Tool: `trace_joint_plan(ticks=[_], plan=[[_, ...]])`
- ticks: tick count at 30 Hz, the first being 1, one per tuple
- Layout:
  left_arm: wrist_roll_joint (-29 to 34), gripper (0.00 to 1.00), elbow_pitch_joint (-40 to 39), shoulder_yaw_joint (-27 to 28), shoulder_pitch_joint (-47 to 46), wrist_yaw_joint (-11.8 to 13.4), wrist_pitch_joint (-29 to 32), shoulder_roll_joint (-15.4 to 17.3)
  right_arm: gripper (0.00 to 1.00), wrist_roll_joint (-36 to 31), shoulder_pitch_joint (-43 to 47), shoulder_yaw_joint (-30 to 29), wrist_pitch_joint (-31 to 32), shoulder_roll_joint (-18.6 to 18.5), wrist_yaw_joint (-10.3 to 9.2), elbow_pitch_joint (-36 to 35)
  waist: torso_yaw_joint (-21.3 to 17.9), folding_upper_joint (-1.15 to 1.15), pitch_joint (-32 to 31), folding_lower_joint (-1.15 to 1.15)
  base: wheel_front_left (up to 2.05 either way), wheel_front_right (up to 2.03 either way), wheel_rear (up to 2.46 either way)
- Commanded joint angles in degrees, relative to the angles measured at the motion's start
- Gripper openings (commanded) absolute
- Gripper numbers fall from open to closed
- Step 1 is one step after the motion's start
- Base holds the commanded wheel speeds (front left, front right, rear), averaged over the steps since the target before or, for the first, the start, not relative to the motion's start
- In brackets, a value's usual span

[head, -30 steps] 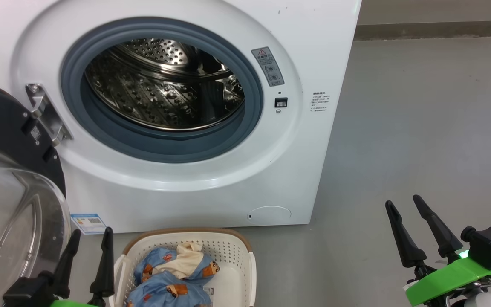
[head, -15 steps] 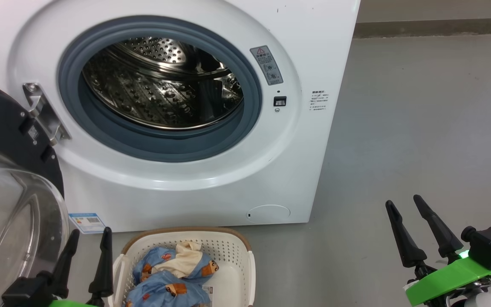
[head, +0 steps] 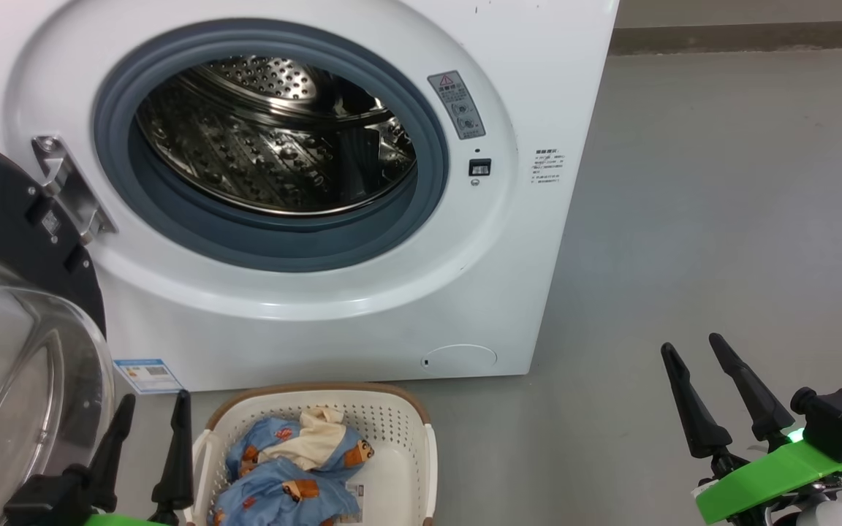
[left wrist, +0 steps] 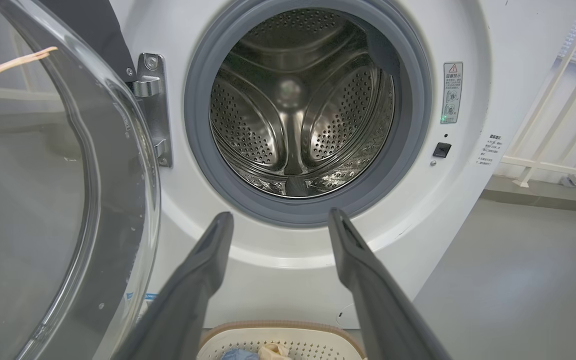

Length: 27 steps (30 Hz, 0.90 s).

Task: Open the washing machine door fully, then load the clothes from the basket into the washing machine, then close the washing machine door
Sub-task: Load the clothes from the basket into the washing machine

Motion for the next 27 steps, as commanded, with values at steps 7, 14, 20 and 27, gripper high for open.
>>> trace_joint_plan(ticks=[7, 14, 20, 27], plan=[[0.1, 1.0, -0.5, 1.6, -2.9, 0.6, -0.6, 1.6, 1.0, -0.3, -1.2, 0.7, -0.7, -0.4, 0.16, -1.7, -0.3, 0.0, 1.6, 0.0, 0.0, 0.0, 0.0], [0.1, 1.0, 0.1, 1.6, -4.0, 0.8, -0.4, 2.1, 1.0, -0.6, -1.8, 0.5, -0.7, 0.1, 0.16, -2.1, -0.9, 0.0, 4.0, 0.0, 0.0, 0.0, 0.0], [0.0, 1.0, 1.0, 1.6, -5.6, 0.9, -0.3, 2.5, 1.0, -1.1, -2.7, 0.2, -0.7, 0.8, 0.16, -2.7, -1.3, 0.0, 7.2, 0.0, 0.0, 0.0, 0.0], [0.2, 1.0, 3.5, 1.3, -7.8, 0.9, -0.2, 2.9, 1.0, -1.7, -4.3, 0.2, -0.7, 2.0, 0.16, -3.1, -1.9, 0.0, 10.9, 0.0, 0.0, 0.0, 0.0]])
